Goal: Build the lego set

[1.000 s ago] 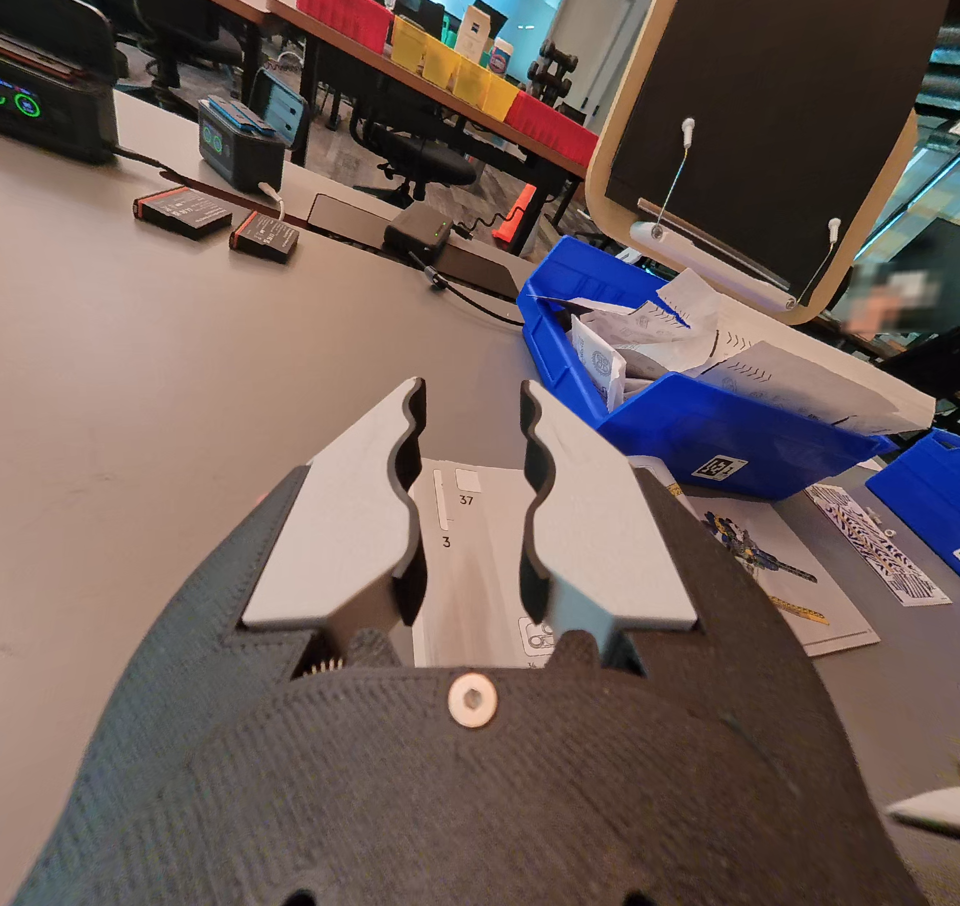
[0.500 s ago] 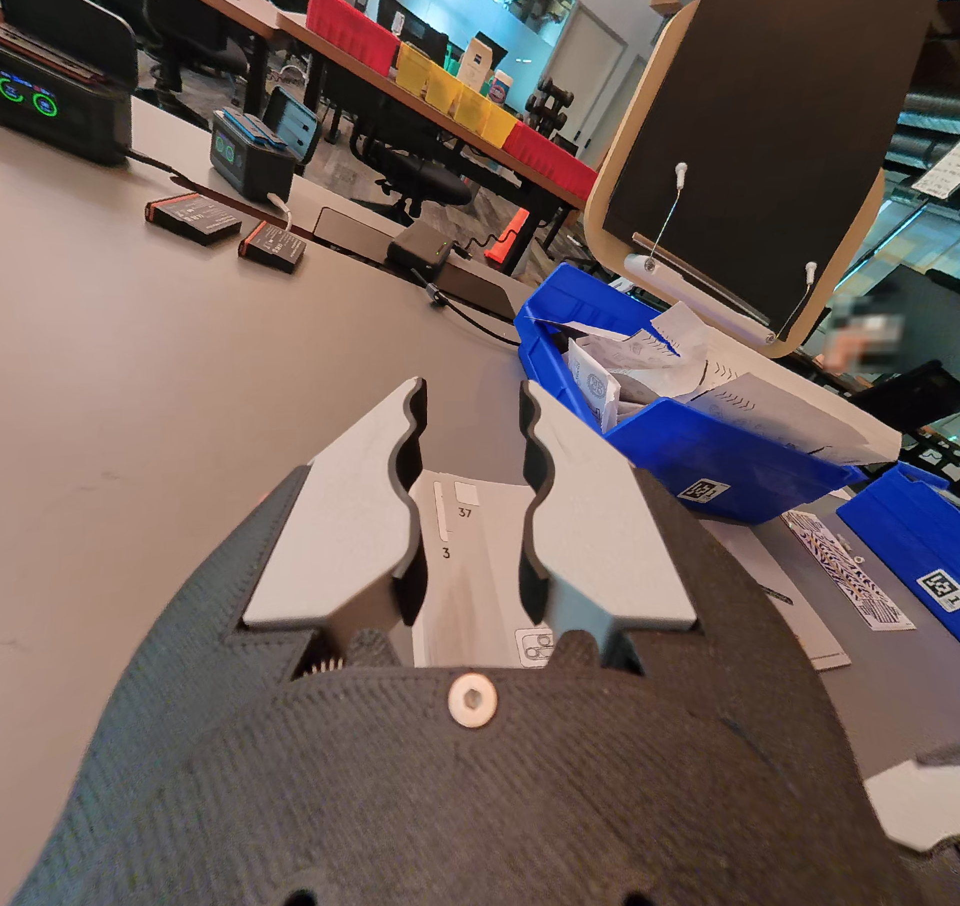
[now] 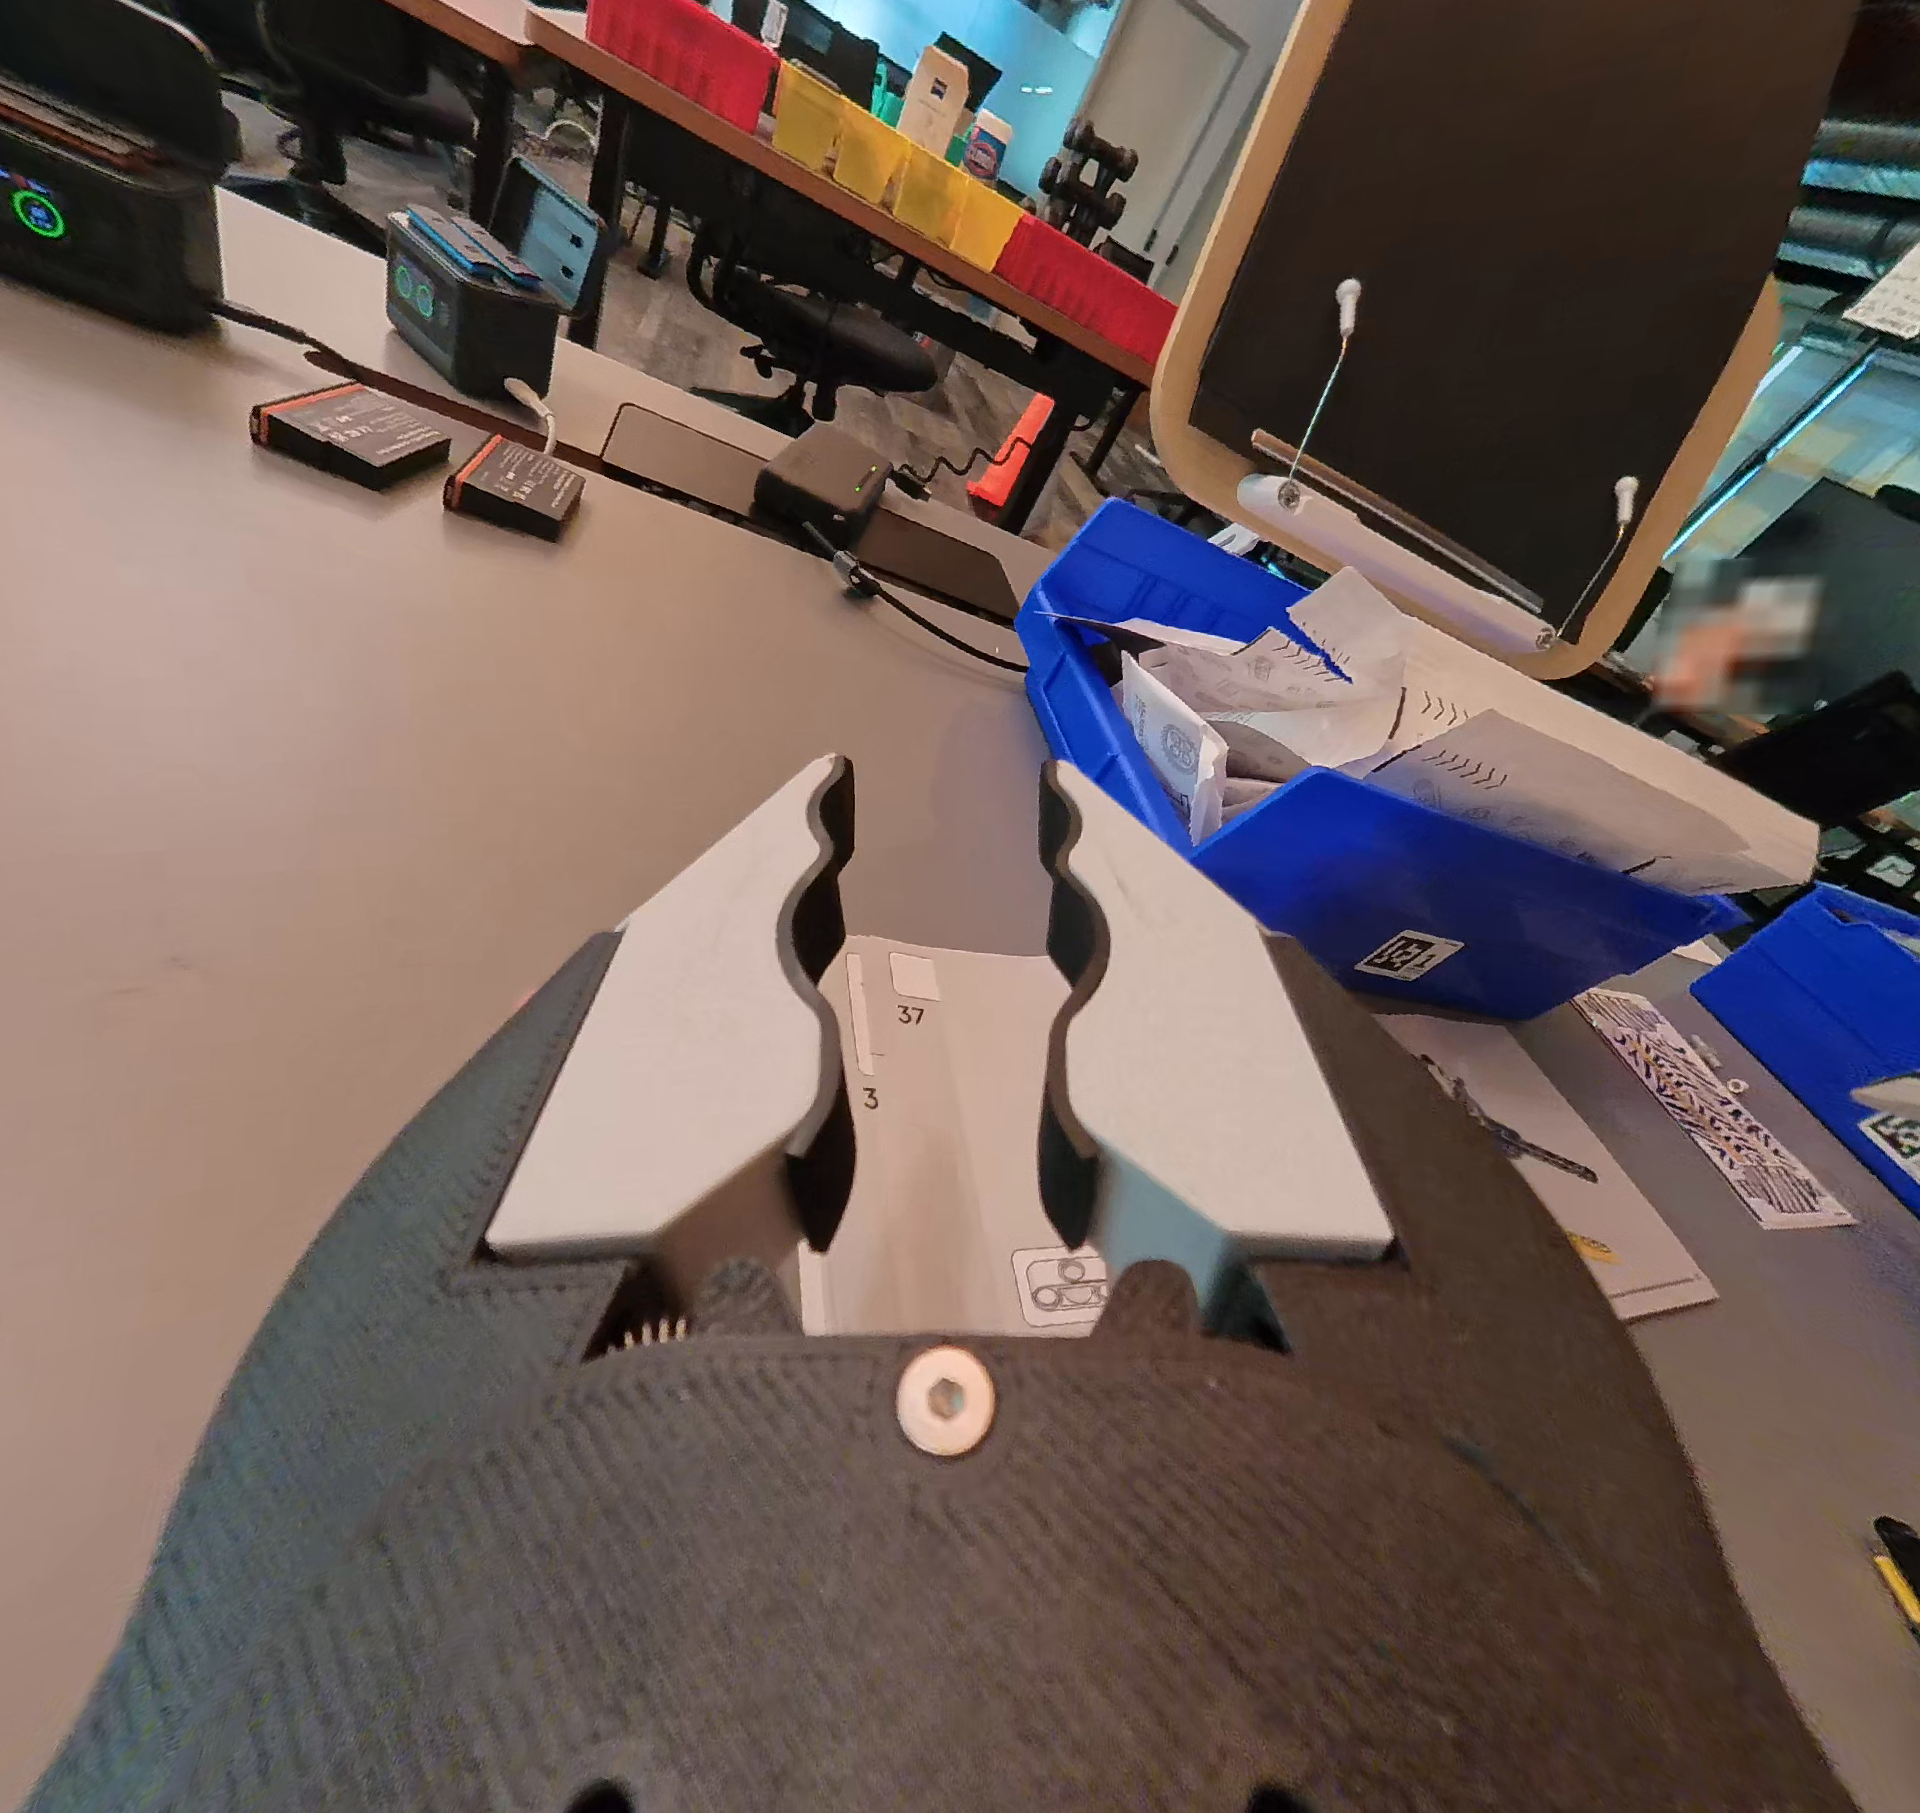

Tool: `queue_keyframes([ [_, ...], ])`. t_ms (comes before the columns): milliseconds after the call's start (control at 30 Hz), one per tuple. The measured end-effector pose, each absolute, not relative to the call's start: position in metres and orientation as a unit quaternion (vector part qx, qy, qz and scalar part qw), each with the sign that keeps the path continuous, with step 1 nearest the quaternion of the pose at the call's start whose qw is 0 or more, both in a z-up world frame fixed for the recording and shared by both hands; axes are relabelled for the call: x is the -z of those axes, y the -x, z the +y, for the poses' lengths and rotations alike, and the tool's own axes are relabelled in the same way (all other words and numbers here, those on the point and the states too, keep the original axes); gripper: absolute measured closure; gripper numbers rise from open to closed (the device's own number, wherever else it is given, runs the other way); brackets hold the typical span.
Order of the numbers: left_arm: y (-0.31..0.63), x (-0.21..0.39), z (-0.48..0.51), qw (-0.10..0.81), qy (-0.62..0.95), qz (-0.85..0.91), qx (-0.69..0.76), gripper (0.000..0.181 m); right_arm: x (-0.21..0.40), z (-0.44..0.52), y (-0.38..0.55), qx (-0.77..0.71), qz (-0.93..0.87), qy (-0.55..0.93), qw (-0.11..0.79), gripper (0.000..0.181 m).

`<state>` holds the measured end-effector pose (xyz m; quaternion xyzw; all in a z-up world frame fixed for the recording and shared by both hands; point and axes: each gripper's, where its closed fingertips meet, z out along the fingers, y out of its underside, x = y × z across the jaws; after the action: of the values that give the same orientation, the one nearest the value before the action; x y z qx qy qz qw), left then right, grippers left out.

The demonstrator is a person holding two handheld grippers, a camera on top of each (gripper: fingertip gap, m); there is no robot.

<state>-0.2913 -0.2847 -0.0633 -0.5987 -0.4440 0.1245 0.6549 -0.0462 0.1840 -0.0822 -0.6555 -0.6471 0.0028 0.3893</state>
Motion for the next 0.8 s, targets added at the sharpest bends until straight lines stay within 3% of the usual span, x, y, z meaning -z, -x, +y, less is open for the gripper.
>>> queue_keyframes([
  [33,0.291,0.063,-0.285,0.654,0.6,-0.443,-0.127,0.146,0.099,0.201,0.038,-0.011,-0.627,0.685,0.371,0.176],
  [200,0.29,0.066,-0.282,0.649,0.606,-0.44,-0.13,0.146,0.143,0.233,0.023,-0.002,-0.58,0.728,0.365,0.176],
  [467,0.29,0.067,-0.28,0.647,0.61,-0.439,-0.131,0.146,0.162,0.245,0.024,0.004,-0.572,0.743,0.348,0.175],
  [800,0.291,0.067,-0.281,0.648,0.608,-0.441,-0.13,0.146,0.099,0.212,0.024,-0.035,-0.586,0.707,0.394,0.172],
])
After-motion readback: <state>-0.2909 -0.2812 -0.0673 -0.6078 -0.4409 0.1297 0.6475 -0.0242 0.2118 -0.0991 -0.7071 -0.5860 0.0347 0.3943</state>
